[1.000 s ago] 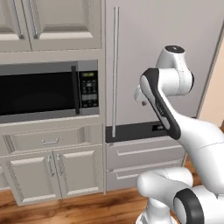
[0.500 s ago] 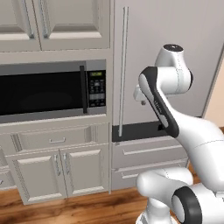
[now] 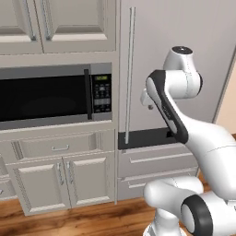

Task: Take the lemon wedge from the fridge and place it on the plate with fish on the dining counter.

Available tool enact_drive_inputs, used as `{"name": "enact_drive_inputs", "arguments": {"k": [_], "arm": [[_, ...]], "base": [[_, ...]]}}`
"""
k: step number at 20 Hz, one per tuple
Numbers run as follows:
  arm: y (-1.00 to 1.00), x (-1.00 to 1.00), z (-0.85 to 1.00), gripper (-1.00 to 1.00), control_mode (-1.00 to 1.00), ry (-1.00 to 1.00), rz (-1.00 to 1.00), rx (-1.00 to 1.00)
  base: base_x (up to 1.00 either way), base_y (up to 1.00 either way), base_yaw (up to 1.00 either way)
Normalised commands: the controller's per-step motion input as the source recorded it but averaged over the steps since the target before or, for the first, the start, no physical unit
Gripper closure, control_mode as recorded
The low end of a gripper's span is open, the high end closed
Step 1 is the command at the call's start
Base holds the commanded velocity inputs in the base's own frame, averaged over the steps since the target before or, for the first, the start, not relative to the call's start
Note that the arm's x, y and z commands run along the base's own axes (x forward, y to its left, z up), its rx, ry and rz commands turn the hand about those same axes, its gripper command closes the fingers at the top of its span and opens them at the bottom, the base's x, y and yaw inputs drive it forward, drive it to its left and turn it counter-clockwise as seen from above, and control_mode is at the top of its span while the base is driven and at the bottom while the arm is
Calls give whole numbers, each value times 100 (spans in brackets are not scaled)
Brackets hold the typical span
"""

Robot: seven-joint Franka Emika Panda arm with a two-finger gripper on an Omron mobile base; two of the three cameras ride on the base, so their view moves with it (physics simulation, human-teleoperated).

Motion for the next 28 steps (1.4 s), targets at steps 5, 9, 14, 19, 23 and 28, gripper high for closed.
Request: {"name": "enact_drive_inputs", "arguments": {"k": [5, 9, 14, 19, 23, 28], "arm": [[0, 61, 5, -100, -100, -27, 0, -2], [2, 51, 15, -100, -100, -43, 0, -6], [3, 58, 2, -100, -100, -27, 1, 1], [18, 50, 0, -100, -100, -16, 2, 9], [3, 48, 0, -100, -100, -1, -3, 0], [8, 74, 0, -100, -100, 2, 0, 2]], "base": [[0, 0, 0], [0, 0, 0], [0, 0, 0], [0, 0, 0], [0, 0, 0], [0, 0, 0]]}}
